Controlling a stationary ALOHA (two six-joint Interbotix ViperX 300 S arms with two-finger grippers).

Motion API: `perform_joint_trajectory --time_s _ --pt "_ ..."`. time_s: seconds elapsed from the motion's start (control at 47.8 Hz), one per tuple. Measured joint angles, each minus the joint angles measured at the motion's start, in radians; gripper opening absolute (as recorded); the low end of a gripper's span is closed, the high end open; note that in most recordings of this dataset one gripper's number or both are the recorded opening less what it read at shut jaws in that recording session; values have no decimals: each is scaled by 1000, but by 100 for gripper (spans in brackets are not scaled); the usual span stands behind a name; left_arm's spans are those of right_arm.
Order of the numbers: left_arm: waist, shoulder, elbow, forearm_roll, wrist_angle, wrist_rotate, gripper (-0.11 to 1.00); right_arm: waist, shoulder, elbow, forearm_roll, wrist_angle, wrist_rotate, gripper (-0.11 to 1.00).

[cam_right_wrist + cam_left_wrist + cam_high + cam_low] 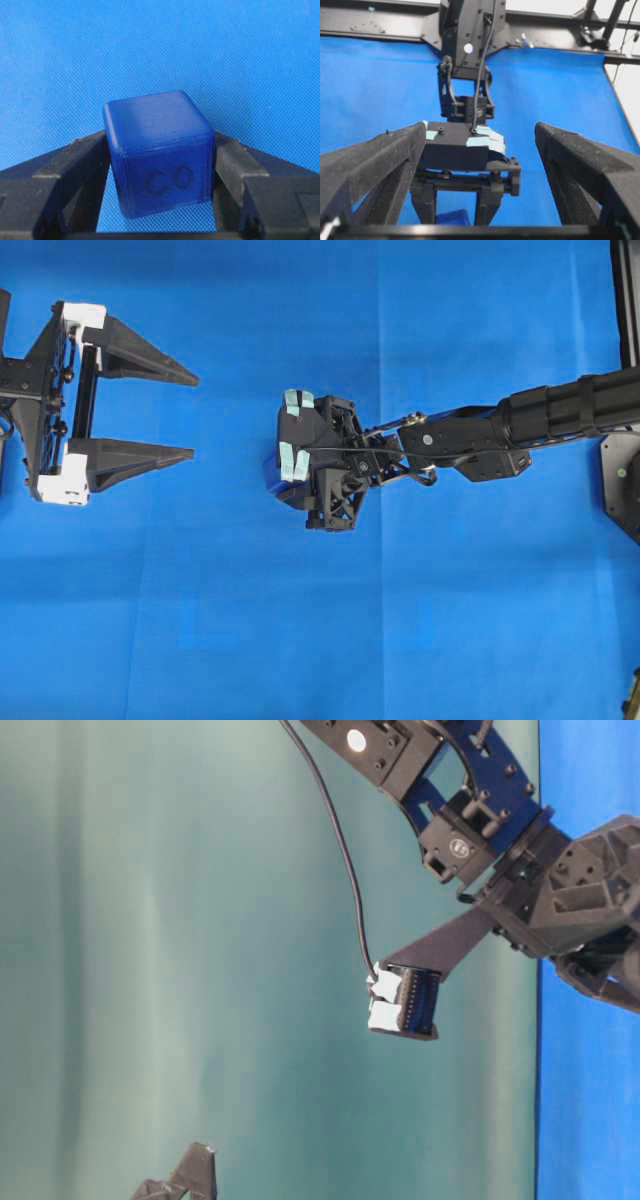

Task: Handover the blue block to the right arm after grasping it with the left arm, then place it in the designated position.
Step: 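Move the held cube toward table center and lower it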

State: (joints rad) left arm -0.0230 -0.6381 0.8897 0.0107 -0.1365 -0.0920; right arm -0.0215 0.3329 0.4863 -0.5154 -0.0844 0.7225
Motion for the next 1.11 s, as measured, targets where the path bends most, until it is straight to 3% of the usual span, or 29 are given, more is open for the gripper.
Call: perform_joint_trajectory --time_s 0.753,0.963,1.005,1.109 --pt "0 0 2 0 3 0 93 -6 2 0 26 -12 0 42" --pt "0 -2 2 0 0 2 93 -8 2 0 69 -14 0 93" --pt "0 0 2 0 3 2 93 -8 2 -2 72 -14 0 95" --pt "0 0 2 0 0 0 93 -8 0 -2 78 -14 0 88"
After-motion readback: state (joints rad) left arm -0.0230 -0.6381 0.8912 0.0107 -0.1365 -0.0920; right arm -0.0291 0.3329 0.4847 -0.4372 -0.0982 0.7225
